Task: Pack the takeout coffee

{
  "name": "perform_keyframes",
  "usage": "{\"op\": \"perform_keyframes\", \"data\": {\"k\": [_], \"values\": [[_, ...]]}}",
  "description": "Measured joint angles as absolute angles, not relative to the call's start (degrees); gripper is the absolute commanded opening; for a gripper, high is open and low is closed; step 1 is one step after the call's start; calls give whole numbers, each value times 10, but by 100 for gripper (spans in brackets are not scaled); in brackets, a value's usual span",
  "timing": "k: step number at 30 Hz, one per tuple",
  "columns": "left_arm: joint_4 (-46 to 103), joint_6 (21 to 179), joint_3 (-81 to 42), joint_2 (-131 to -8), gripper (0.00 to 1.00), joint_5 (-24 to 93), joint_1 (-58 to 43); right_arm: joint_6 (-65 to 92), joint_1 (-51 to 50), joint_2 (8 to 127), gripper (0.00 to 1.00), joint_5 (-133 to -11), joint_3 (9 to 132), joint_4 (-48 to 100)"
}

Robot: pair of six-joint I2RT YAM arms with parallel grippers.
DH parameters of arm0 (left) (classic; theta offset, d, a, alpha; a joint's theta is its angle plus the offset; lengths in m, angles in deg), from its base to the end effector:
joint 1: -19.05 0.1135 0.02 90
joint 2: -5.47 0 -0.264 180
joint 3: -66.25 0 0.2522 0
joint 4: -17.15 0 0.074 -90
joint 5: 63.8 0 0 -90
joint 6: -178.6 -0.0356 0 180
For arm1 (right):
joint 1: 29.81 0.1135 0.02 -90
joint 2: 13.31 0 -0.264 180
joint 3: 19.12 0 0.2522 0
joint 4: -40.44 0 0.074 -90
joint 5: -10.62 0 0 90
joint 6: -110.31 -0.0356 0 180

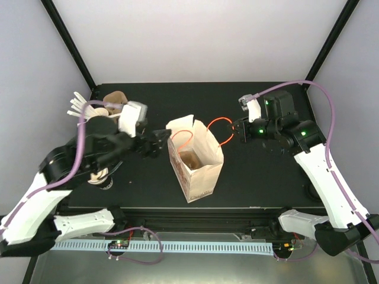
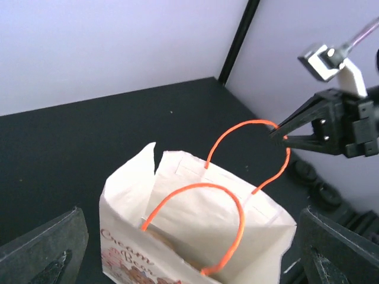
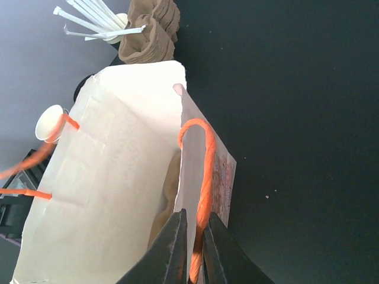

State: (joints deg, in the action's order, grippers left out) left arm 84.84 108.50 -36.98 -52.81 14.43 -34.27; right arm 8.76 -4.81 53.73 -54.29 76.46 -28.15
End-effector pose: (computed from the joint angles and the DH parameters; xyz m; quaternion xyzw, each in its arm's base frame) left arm 0.1014 -0.1240 0.4742 0.1838 0.8096 -0.2600 0.4931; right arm 0.1929 0.1066 0.4087 -0.1947 0.8680 0.3162 0.3296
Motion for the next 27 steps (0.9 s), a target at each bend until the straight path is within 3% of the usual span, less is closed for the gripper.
{"op": "perform_keyframes", "data": {"k": [5,10,15,21,27], "values": [[843,1168,-316,-437,99,138,-343,85,-48,537,13,-538,765,-281],[821,1235,-226,-419,88,182,-342,83,-48,537,13,-532,765,-276],[792,1242,-204,-501,86,255,-342,81,-48,537,13,-520,765,-273],[806,1189,-275,-614,82,265,-343,80,-48,537,14,-509,765,-273],[836,1128,-348,-668,58,260,-347,80,-48,540,14,-504,765,-273]]}}
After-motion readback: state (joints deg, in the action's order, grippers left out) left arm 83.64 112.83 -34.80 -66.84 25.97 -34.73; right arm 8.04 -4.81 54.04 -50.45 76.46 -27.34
